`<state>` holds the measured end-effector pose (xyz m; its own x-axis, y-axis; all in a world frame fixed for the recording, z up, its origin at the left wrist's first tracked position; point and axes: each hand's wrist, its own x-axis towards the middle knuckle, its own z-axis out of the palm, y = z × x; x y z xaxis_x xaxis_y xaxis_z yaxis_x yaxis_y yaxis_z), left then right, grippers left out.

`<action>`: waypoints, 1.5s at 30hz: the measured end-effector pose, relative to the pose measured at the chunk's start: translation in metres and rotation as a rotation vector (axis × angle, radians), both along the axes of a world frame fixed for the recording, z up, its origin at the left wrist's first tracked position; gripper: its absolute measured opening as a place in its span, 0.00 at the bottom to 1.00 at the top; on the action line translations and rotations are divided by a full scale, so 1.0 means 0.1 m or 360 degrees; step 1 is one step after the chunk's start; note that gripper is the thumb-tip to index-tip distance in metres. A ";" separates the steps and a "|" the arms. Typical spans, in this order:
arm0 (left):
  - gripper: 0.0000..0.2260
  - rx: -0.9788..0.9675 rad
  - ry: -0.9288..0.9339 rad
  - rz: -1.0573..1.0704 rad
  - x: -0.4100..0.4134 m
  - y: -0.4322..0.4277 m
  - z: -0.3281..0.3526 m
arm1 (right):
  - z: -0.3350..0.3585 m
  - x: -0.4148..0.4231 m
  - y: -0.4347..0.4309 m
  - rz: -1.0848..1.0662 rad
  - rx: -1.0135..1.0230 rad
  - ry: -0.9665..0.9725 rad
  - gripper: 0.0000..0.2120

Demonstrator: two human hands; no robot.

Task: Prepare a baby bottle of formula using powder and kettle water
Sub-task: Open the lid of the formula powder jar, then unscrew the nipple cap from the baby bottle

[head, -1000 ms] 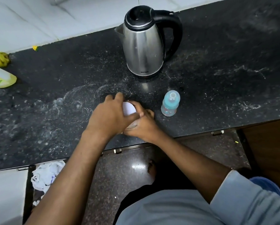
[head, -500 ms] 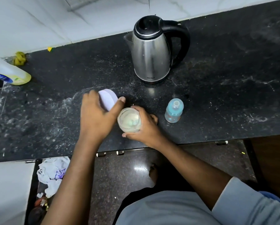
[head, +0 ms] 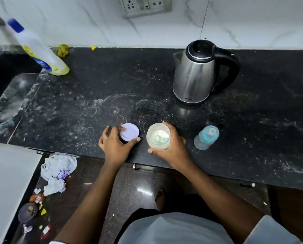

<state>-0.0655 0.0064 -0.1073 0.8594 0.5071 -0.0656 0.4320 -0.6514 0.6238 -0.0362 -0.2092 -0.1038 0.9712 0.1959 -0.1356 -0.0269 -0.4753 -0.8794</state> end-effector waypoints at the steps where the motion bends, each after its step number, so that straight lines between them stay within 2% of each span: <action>1: 0.27 0.0066 0.0030 -0.0040 -0.02 0.03 -0.05 | 0.00 0.00 0.00 0.0001 0.0001 -0.0006 0.52; 6: 0.38 0.0094 0.0102 -0.0164 -0.05 0.07 -0.07 | -0.01 0.02 0.01 0.0003 0.0015 0.0130 0.57; 8: 0.39 0.0071 -0.0020 -0.0169 -0.06 0.01 0.03 | 0.00 0.02 -0.01 0.0039 0.0094 0.0205 0.65; 10: 0.38 -0.0034 -0.0289 -0.0172 -0.09 -0.12 0.21 | 0.08 -0.01 -0.08 0.0068 0.0241 0.0203 0.69; 11: 0.36 -0.0109 -0.0471 -0.0202 -0.11 -0.23 0.33 | 0.17 -0.05 -0.13 0.0082 0.0284 0.0164 0.66; 13: 0.34 -0.0266 -0.0847 -0.0363 -0.16 -0.50 0.61 | 0.46 -0.13 -0.25 0.0113 0.0270 -0.0009 0.51; 15: 0.32 -0.0428 -0.1158 -0.0607 -0.22 -0.81 0.83 | 0.78 -0.18 -0.44 0.0099 0.0096 -0.0359 0.34; 17: 0.30 -0.0529 -0.1309 -0.0826 -0.24 -1.13 0.95 | 1.05 -0.14 -0.68 0.0009 -0.0216 -0.0755 0.25; 18: 0.32 -0.0537 -0.1288 -0.0914 -0.24 -1.28 0.95 | 1.15 -0.10 -0.81 -0.0062 -0.0386 -0.0875 0.22; 20: 0.40 -0.0492 -0.1113 -0.1054 -0.18 -1.56 0.85 | 1.28 0.00 -1.04 -0.0176 -0.0679 -0.0881 0.19; 23: 0.46 -0.0409 -0.0700 -0.1036 -0.02 -1.90 0.46 | 1.36 0.15 -1.25 0.0000 -0.1138 -0.0362 0.20; 25: 0.49 -0.0597 -0.0399 -0.0819 0.11 -2.04 0.26 | 1.38 0.21 -1.26 0.0206 -0.1329 -0.0022 0.23; 27: 0.46 -0.0783 -0.0232 -0.0686 0.21 -2.10 0.15 | 1.39 0.25 -1.20 0.0261 -0.1363 0.0086 0.25; 31: 0.20 -0.0738 -0.0153 -0.0657 0.28 -2.14 0.00 | 1.33 0.31 -1.09 0.0351 -0.1520 0.0077 0.30; 33: 0.14 -0.0792 -0.0163 -0.0656 0.23 -2.15 -0.02 | 1.30 0.34 -1.07 0.0417 -0.1545 0.0068 0.29; 37: 0.12 -0.0745 -0.0269 -0.0693 0.22 -2.15 0.01 | 1.33 0.40 -1.06 0.0575 -0.1559 0.0058 0.23; 42: 0.12 -0.0734 -0.0265 -0.0769 0.22 -2.15 0.04 | 1.42 0.48 -1.23 0.1050 -0.1625 -0.0119 0.19; 45: 0.16 -0.0718 -0.0271 -0.0765 0.21 -2.15 0.03 | 1.41 0.52 -1.30 0.1245 -0.1649 -0.0140 0.28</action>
<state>-0.0444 -0.2088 -0.1040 0.9995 0.0213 -0.0248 0.0313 -0.4064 0.9132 0.0157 -0.3396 0.0370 0.6613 0.5538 -0.5059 0.6031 -0.7936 -0.0805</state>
